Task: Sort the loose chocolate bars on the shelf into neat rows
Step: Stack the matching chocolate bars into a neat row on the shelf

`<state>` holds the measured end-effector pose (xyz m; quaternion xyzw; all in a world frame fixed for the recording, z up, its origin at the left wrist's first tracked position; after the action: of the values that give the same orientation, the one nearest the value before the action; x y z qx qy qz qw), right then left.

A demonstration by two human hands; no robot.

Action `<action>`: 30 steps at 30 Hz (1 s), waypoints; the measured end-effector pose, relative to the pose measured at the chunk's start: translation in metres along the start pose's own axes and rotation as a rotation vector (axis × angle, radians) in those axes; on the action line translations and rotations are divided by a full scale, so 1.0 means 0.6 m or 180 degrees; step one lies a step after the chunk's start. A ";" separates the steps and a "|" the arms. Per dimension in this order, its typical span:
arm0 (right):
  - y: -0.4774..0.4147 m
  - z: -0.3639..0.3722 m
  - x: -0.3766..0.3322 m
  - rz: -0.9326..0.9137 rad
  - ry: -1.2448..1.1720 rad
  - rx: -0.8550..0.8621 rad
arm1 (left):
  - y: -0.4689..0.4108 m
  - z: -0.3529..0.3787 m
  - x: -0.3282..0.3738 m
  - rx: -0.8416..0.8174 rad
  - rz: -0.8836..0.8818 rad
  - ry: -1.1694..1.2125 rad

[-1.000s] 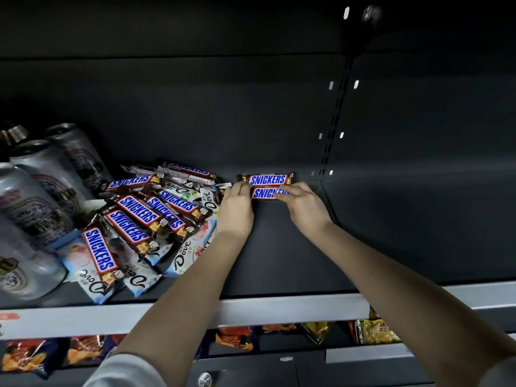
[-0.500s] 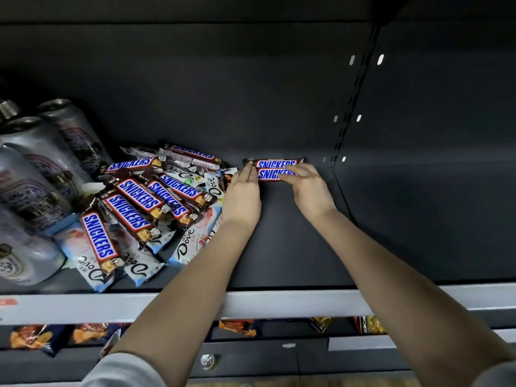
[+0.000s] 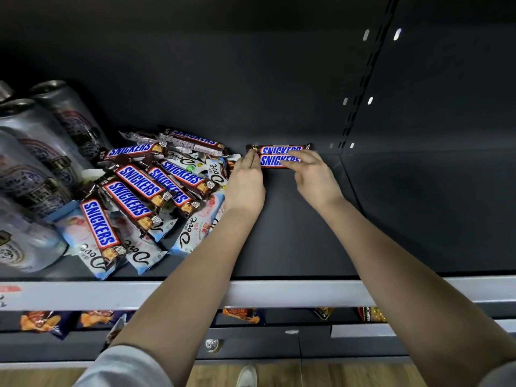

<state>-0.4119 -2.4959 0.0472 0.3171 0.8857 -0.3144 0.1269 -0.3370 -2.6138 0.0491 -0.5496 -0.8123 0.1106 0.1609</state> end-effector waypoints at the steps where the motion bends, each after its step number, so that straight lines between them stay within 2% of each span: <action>1: 0.000 -0.001 -0.001 0.0008 0.0021 -0.0003 | 0.000 0.000 0.000 -0.0005 0.0006 0.0031; 16: 0.003 -0.005 -0.001 0.0187 -0.0098 -0.0027 | -0.001 0.003 0.001 0.0039 -0.0041 0.0276; 20: 0.006 -0.013 -0.015 0.0169 0.0077 -0.0137 | -0.002 -0.013 -0.002 0.0101 -0.0110 0.0615; 24: 0.001 -0.016 -0.045 0.0151 -0.0090 -0.0128 | -0.002 -0.049 -0.014 0.0203 -0.0174 0.0856; 27: -0.012 -0.007 -0.082 -0.0042 -0.0142 -0.0193 | -0.002 -0.080 -0.033 0.0366 -0.0004 0.0690; 30: -0.027 0.006 -0.131 -0.0311 -0.0249 -0.0201 | 0.001 -0.107 -0.070 0.0472 0.0153 -0.0025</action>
<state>-0.3619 -2.5456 0.0854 0.2569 0.9040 -0.3043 0.1559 -0.2972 -2.6525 0.1023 -0.5551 -0.7890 0.1764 0.1953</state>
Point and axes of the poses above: each hand's wrist, its own y-axis away from the middle knuckle, its own z-axis out of the palm, x = y × z, the point moved 5 cm from there along -y, towards the middle knuckle, and after that the axes turned 9 degrees about -y, right-handed, at the moved point
